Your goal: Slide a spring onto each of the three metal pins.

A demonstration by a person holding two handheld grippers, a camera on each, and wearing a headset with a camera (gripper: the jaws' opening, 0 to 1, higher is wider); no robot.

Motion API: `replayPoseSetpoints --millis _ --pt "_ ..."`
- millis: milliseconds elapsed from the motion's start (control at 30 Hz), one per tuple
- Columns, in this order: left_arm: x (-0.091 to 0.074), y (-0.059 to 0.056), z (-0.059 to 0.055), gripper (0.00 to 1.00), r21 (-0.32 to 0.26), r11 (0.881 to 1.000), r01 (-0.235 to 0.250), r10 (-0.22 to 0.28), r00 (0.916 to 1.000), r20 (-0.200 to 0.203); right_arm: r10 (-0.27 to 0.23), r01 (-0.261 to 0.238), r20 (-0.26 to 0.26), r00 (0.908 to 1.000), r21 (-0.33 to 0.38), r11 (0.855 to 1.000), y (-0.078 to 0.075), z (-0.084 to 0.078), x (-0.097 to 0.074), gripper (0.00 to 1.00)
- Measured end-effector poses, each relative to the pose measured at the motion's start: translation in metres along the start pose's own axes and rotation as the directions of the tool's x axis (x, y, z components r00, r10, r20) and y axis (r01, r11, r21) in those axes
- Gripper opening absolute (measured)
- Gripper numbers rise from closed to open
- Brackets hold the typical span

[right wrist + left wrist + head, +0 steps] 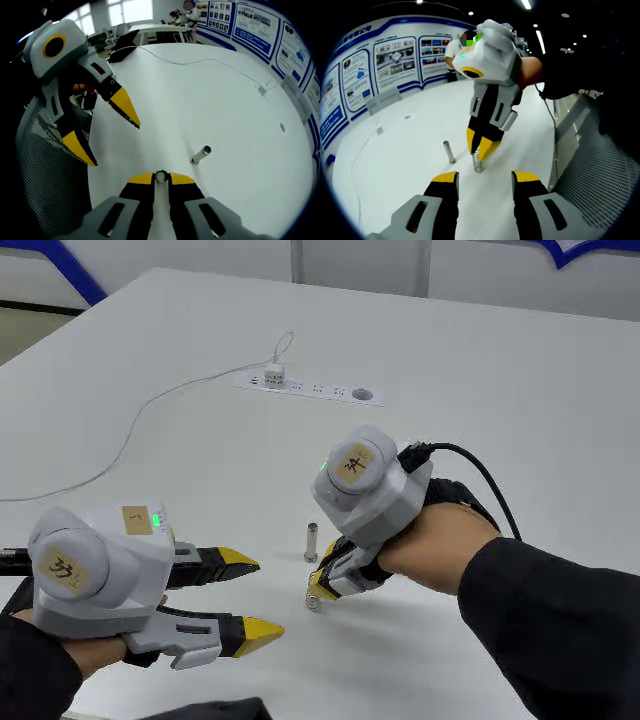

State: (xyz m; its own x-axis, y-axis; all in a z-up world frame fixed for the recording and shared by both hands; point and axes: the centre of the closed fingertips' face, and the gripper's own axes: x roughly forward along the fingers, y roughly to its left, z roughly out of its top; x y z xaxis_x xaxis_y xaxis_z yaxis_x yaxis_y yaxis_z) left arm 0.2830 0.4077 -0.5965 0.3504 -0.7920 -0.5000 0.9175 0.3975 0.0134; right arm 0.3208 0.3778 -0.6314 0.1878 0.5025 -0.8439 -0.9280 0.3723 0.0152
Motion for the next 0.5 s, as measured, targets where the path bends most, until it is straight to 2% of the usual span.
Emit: replayPoseSetpoints --millis 300,500 --pt "0.0 0.002 0.0 0.44 0.001 1.0 0.0 0.0 1.0 0.003 -0.02 0.02 0.045 0.9988 -0.001 1.0 -0.009 0.02 -0.03 0.12" --pt "-0.001 0.003 0.0 0.44 0.001 1.0 -0.001 0.001 1.0 0.005 -0.057 0.059 0.08 0.9951 -0.02 0.998 -0.021 0.039 -0.05 0.12"
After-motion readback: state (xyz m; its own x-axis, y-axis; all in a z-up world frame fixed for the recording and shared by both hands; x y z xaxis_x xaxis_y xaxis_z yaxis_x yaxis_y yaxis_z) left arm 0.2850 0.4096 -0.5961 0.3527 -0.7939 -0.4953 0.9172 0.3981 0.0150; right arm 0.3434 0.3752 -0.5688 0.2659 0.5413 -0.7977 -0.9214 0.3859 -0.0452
